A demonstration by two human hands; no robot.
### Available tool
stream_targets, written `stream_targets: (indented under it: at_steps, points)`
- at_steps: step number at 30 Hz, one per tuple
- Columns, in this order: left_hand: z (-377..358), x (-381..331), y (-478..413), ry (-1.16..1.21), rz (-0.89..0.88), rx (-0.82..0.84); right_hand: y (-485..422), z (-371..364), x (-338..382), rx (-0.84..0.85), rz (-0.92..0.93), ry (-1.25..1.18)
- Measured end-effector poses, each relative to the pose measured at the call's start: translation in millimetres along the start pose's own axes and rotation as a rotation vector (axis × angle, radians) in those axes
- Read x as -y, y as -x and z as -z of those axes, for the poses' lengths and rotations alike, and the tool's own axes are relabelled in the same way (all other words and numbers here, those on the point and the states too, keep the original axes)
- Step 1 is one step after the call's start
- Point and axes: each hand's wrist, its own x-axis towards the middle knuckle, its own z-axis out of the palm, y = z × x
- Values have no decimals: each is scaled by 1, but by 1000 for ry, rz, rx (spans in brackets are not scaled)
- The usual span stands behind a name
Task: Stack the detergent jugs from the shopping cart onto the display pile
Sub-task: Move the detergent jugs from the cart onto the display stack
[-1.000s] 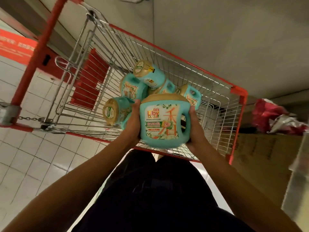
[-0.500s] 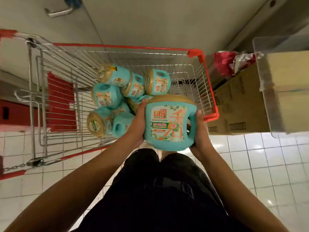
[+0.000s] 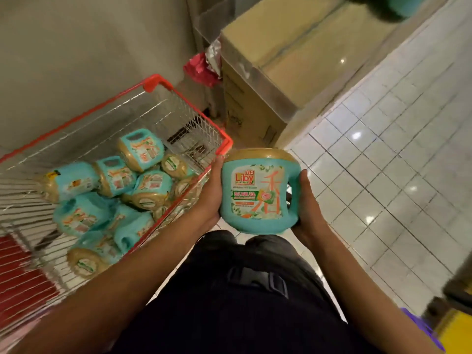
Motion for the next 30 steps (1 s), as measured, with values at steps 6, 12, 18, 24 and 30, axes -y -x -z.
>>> stream_targets:
  at_steps: [6,12,18,24,30]
  points:
    - [-118,13,-33,-138,62,54,-3,106,43,-104,-11,-149]
    - [-217,16,-62,-172,41,121,-16,190,96,-117,49,-146]
    - [-287,-3,-95,-209,24,189,-41,240,146,-112,61,-195]
    - [-341,-35,-146,-255,-3,225,-84,265,204,-115,70,-187]
    - [-394,-79,-201,-244,-10,251,-137,284,279,-132,90,-120]
